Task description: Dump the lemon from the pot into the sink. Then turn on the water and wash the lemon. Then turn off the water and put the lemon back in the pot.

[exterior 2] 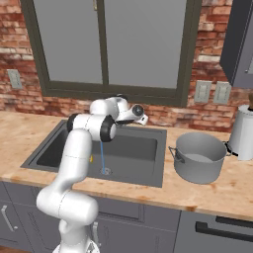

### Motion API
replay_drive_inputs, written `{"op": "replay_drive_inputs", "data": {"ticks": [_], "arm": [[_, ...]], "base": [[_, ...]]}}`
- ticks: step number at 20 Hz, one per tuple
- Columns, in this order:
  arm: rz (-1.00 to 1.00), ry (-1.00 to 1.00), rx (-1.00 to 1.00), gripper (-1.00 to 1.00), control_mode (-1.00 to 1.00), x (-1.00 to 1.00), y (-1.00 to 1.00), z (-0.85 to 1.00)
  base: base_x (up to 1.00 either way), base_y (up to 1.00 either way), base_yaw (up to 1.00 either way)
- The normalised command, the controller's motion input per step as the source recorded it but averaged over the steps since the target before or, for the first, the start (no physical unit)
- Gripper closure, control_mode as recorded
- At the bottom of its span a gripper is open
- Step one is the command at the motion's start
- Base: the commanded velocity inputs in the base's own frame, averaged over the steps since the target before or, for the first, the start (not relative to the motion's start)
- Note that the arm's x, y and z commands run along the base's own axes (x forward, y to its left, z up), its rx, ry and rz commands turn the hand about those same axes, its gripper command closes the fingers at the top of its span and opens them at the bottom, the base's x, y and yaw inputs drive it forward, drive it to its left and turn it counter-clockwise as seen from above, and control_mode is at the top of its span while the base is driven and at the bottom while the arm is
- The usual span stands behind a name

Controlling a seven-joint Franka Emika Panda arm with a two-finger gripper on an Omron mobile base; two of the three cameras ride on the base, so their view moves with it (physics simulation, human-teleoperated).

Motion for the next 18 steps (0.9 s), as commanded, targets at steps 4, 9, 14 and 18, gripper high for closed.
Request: {"op": "replay_drive_inputs", "data": {"ticks": [4,9,14,18], "arm": [[0.00,0.04,0.03,-1.00,-1.00,0.04,-0.37,0.00],[0.00,0.01,0.08,-1.00,-1.00,0.02,-0.29,0.08],[0.00,-0.05,0.12,-1.00,-1.00,0.00,-0.23,0.39],[0.00,-0.10,0.10,-1.00,-1.00,0.00,-0.14,0.45]], "base": [[0.00,0.00,0.00],[0.00,0.00,0.00],[0.00,0.00,0.00],[0.00,0.00,0.00]]}}
